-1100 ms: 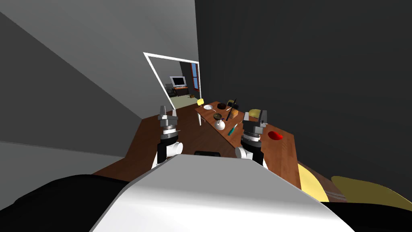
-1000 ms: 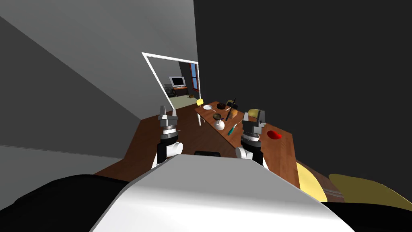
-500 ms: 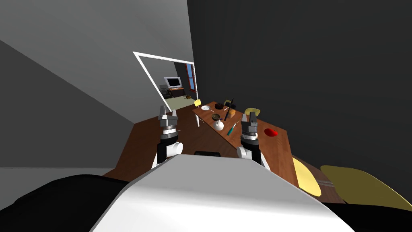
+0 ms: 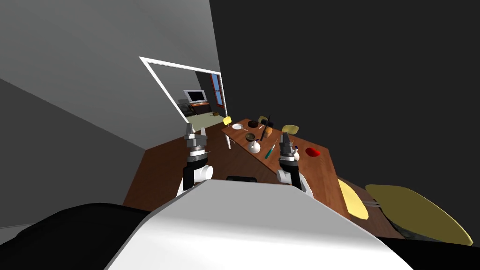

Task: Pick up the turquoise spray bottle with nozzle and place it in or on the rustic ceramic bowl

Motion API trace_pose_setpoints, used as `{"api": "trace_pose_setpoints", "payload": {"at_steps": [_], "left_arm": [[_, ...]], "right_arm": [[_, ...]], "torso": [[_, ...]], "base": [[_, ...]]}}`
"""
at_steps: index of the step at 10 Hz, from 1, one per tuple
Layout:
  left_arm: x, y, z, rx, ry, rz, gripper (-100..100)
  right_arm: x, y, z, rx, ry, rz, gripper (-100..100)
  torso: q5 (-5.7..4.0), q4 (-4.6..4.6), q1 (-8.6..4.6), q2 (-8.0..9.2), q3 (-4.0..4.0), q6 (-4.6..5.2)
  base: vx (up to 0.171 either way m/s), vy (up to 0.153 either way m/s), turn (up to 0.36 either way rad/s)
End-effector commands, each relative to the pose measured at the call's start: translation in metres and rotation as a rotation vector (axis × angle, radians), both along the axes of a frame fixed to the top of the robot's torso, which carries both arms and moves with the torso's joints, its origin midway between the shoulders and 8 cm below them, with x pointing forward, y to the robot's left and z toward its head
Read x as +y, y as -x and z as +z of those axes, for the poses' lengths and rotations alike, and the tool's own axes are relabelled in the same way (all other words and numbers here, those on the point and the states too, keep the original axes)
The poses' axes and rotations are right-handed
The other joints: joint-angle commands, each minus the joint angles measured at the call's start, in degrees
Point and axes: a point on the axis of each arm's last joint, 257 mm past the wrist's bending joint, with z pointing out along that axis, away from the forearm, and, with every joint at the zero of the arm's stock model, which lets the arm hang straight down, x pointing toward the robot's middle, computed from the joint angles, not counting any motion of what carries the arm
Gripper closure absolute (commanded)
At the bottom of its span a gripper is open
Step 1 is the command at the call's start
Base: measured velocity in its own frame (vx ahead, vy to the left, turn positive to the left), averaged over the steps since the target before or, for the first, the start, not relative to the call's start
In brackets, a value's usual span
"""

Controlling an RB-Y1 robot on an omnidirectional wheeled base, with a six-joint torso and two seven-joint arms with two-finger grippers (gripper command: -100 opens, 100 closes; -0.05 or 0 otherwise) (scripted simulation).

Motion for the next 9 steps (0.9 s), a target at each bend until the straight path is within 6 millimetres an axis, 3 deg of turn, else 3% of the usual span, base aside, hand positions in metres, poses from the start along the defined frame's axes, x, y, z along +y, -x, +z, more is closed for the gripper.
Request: {"api": "trace_pose_setpoints", "payload": {"at_steps": [1, 9], "left_arm": [[0.000, 0.000, 0.000, 0.000, 0.000, 0.000, 0], [0.000, 0.000, 0.000, 0.000, 0.000, 0.000, 0]], "right_arm": [[-0.007, -0.008, -0.017, 0.036, 0.072, -0.046, -100], [-0.033, -0.042, -0.087, 0.175, 0.315, -0.198, -100]], "torso": [[0.00, 0.00, 0.00, 0.00, 0.00, 0.00], [0.02, -0.03, 0.09, -0.13, -0.07, 0.00]], "base": [[0.088, 0.078, -0.207], [0.083, 0.083, -0.161]]}}
